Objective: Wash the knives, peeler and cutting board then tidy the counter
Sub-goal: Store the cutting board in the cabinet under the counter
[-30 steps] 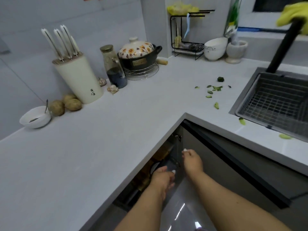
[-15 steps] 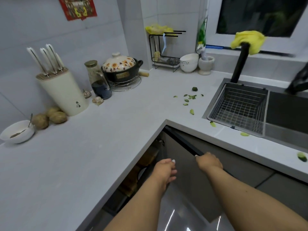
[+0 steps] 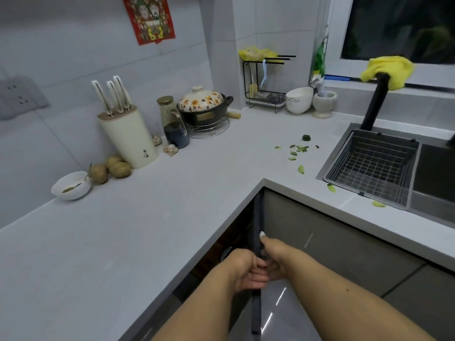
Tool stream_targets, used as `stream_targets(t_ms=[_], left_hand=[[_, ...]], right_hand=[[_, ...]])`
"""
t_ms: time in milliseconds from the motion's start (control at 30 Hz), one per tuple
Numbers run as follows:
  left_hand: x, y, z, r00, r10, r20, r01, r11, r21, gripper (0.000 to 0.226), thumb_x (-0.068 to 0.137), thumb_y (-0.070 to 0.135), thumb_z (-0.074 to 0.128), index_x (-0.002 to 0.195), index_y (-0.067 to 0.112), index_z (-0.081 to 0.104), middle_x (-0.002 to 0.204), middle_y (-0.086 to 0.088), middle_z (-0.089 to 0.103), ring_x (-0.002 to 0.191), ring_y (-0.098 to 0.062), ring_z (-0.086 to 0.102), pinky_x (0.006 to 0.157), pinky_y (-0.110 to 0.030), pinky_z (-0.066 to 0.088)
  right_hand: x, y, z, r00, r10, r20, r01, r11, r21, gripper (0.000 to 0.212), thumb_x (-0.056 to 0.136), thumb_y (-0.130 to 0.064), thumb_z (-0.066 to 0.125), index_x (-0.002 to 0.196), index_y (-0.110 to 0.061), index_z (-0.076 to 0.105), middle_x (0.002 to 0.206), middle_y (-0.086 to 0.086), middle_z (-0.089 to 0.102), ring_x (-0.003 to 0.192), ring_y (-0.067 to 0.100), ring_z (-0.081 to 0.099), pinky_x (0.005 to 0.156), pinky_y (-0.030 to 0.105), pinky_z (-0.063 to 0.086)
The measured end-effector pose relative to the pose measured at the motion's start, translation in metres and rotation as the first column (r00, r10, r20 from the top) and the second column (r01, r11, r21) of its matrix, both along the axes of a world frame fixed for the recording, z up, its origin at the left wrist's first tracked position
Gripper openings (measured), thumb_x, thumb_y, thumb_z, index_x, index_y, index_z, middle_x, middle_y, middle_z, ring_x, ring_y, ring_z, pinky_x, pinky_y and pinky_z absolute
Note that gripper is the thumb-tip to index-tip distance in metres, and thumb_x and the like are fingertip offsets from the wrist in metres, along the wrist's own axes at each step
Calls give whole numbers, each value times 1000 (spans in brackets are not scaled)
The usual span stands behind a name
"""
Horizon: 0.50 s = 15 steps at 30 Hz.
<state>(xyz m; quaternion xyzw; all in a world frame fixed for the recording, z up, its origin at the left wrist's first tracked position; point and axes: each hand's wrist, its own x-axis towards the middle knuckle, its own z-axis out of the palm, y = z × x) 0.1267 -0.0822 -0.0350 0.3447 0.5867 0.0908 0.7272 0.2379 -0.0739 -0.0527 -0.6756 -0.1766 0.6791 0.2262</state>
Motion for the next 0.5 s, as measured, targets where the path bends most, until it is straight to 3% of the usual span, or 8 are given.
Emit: stream_targets(t_ms=[100, 167, 300, 400, 500], left_hand=[[-21, -3, 0, 996, -39, -83, 41, 999, 26, 20, 74, 4, 43, 72, 12, 60, 74, -6, 52, 65, -18, 48, 65, -29, 49], [-37, -1, -1, 988, -4, -154, 13, 998, 60, 16, 70, 9, 44, 68, 17, 57, 67, -1, 46, 56, -14, 39, 54, -23, 38], [-57, 2, -1, 991, 94, -100, -89, 995, 50, 19, 68, 18, 47, 79, 15, 62, 74, -4, 59, 69, -21, 51, 61, -27, 40], [-62, 4, 0, 987, 137, -82, -131, 988, 79, 24, 81, 10, 41, 73, 14, 63, 75, -2, 65, 69, -19, 55, 62, -25, 43], [-71, 7, 0, 986, 104, -129, -88, 988, 128, 35, 81, 2, 37, 72, 13, 69, 80, -2, 67, 85, -24, 55, 78, -28, 42]], right_hand=[[-19, 6, -7, 999, 39, -32, -38, 999, 30, 82, 91, -69, 27, 135, -2, 47, 105, 10, 60, 96, 25, 61, 98, 46, 48], [-35, 9, -8, 998, 11, -54, -8, 998, 55, 86, 89, -73, 27, 137, -4, 46, 117, 12, 60, 108, 27, 58, 105, 46, 41], [-60, 9, -1, 989, 9, -145, 0, 998, 67, 92, 88, -74, 22, 147, -5, 28, 142, 17, 46, 128, 31, 46, 113, 48, 30], [-69, 11, -1, 975, -29, -220, 47, 996, 78, 95, 87, -76, 20, 150, -5, 18, 145, 18, 42, 134, 30, 40, 115, 50, 20], [-77, 14, -7, 965, -61, -256, 86, 992, 87, 94, 87, -76, 17, 151, -8, 14, 137, 18, 50, 135, 28, 39, 115, 51, 15]])
